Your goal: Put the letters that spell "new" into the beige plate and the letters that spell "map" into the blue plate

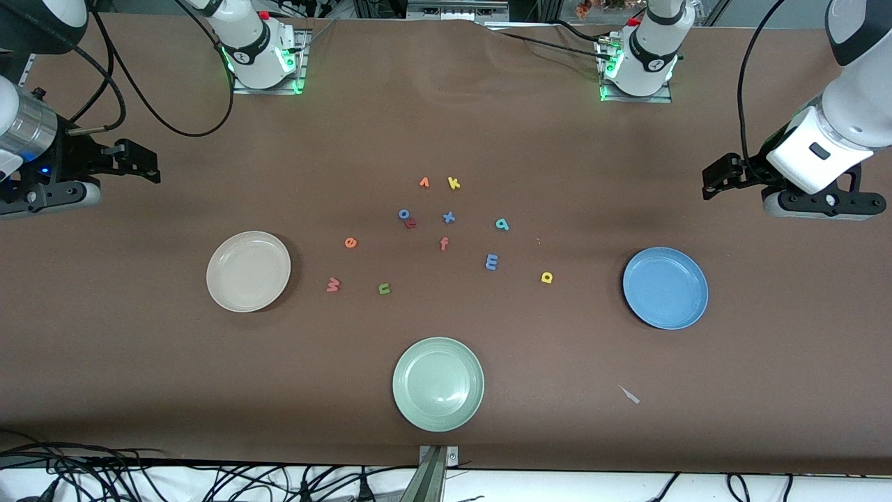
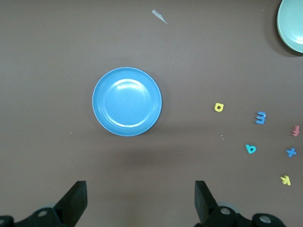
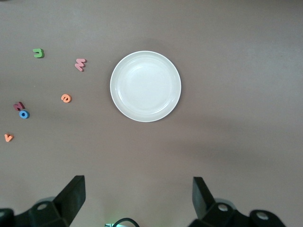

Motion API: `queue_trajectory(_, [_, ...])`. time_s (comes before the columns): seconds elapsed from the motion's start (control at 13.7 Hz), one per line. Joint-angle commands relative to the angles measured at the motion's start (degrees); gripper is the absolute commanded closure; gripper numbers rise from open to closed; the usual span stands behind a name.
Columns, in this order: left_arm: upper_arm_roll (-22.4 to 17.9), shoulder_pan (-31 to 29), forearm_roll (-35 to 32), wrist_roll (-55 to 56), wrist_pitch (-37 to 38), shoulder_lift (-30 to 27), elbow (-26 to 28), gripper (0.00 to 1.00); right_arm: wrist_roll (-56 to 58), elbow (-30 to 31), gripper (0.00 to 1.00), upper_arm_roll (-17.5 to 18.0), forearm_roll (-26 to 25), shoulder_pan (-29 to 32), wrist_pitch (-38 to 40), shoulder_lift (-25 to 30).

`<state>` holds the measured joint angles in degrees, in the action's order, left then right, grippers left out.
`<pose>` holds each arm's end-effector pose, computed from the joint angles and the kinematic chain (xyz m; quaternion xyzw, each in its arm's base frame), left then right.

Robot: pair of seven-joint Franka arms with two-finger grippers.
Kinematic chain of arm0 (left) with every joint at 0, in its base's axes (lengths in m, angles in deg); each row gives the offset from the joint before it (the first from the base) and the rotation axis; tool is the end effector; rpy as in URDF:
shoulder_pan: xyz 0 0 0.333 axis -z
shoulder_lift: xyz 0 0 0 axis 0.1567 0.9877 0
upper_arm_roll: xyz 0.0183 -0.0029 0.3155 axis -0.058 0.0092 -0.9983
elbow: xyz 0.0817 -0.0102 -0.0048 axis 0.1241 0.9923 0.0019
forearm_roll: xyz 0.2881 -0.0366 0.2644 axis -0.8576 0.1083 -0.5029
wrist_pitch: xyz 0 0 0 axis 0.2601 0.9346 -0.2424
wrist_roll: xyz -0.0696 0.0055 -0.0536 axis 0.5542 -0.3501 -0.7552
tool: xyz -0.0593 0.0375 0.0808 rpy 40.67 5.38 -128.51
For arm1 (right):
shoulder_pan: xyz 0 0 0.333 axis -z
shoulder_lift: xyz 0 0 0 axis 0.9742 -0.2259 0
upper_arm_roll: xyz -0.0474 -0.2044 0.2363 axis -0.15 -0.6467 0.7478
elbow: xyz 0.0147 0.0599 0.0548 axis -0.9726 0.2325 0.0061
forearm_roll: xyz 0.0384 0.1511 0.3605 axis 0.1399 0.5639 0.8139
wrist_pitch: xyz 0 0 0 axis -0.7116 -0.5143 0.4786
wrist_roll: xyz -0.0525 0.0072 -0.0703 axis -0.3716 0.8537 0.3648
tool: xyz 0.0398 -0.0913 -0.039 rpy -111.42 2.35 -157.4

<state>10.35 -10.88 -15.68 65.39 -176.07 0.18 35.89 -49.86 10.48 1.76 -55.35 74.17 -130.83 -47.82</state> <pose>0.5723 -0.0651 0.5762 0.9997 -0.0106 -0.0194 0.0089 0.5791 0.0390 0.5790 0.9941 0.0931 -0.0559 0.0017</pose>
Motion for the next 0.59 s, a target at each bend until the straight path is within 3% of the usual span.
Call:
queue_trajectory(0.0, [0.3, -0.4, 1.2, -0.7, 0.5, 0.5, -1.4, 0.0, -0.5, -0.3, 0.0, 0.3, -0.4, 0.1, 0.0, 0.1])
queue_trajectory(0.51, [0.3, -0.4, 1.2, -0.7, 0.6, 0.5, -1.4, 0.0, -0.8, -0.3, 0.0, 0.4, -0.7, 0.0, 0.0, 0.0])
